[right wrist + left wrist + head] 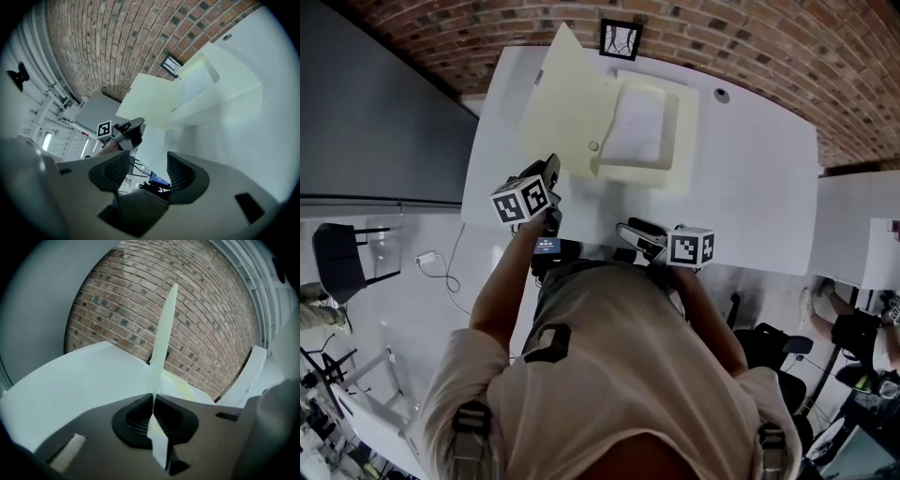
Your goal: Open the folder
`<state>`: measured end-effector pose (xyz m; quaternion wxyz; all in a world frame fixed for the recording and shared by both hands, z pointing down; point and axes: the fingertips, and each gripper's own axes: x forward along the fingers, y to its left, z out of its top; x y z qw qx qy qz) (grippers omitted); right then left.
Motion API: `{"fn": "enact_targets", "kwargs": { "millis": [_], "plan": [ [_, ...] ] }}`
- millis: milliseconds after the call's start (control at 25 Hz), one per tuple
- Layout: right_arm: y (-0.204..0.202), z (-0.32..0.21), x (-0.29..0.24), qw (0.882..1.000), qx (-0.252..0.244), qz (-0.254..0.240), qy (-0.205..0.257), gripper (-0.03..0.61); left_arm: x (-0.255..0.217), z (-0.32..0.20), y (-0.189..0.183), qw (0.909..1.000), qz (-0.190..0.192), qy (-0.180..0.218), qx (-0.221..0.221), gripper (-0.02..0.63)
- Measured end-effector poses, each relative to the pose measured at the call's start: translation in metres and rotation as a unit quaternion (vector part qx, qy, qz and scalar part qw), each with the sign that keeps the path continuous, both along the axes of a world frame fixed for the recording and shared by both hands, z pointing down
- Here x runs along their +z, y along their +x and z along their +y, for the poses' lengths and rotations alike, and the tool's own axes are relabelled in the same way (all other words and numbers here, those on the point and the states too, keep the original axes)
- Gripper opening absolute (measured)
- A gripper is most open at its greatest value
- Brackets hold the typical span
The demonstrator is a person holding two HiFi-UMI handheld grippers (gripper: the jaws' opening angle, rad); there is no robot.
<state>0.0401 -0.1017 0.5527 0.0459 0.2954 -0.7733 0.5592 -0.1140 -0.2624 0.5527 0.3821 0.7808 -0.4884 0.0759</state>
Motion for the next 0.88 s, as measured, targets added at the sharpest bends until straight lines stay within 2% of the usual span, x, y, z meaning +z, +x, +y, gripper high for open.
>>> {"fn": "enact_targets", "kwargs": {
  "millis": [120, 320, 520, 880],
  "plan": [
    [-0.005, 0.003, -0.001, 1.000, -0.003, -0.004, -0.003, 0.241, 0.010, 0.001, -0.009, 0.9997, -0.020, -0.010, -0.008, 0.005],
    [-0.011, 0.006, -0.001, 1.000, -0.001, -0.014, -0.014, 0.239, 0.029, 0.002, -0.020, 0.9963, -0.084, -0.021, -0.004, 0.005],
    [-0.019, 0.010, 0.001, 1.000, -0.009, -0.013, -0.019, 0.239, 0.040, 0.001, -0.028, 0.9929, -0.113, -0.033, -0.011, 0.009],
    [-0.032, 0.013, 0.005, 0.999, -0.017, -0.014, -0.026, 0.239, 0.054, -0.003, -0.042, 0.9832, -0.177, -0.043, -0.006, 0.067]
  ]
}}
